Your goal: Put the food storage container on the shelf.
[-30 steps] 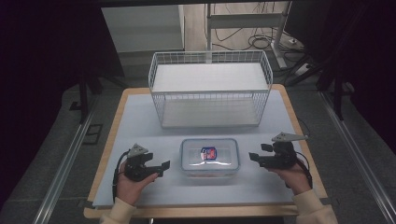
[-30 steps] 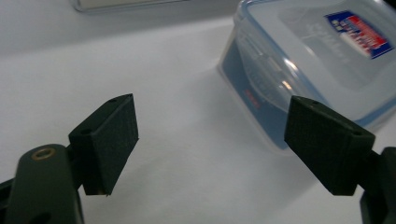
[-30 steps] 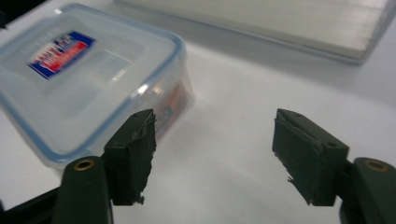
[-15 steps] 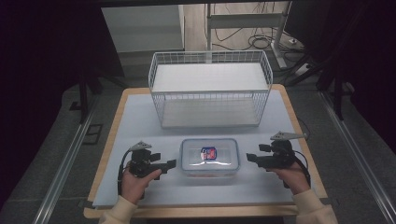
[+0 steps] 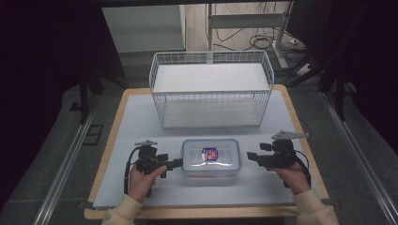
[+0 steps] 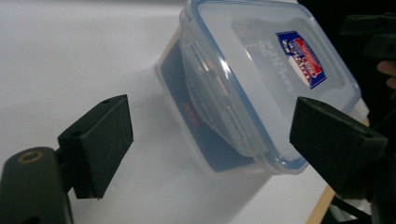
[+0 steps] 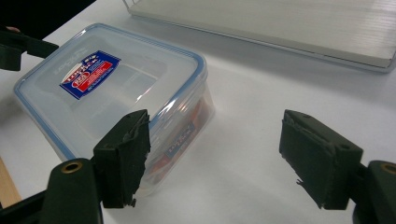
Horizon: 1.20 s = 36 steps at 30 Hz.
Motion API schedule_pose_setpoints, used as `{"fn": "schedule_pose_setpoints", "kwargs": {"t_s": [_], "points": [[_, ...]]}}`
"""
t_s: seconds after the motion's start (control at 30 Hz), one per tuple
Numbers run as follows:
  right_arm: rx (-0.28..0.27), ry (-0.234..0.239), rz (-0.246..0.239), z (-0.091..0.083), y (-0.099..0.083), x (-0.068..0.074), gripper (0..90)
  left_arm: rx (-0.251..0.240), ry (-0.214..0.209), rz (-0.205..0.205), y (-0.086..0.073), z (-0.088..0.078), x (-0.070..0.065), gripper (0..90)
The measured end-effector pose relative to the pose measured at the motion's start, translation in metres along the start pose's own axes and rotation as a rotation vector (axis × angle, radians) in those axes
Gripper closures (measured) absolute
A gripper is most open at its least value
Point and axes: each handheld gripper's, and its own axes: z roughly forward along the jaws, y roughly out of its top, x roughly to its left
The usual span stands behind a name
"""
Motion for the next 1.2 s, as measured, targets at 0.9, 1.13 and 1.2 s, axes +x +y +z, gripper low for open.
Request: {"fn": "schedule_pose_setpoints", "kwargs": {"t_s": [0.9, 1.13, 1.2], "points": [[-0.006, 0.008, -0.012, 0.002, 0.001, 0.007, 25.6, 0.066, -0.171, -0.111, 0.005, 0.033, 0.006, 17.6], [-0.015, -0.003, -0.001, -0.001, 0.001, 0.003, 25.9, 0.074, -0.200, -0.126, 0.002, 0.038, 0.006, 18.5], [-0.014, -0.004, -0.002, 0.000, 0.001, 0.003, 26.4, 0.065, -0.194, -0.123, 0.003, 0.036, 0.006, 20.6]]}}
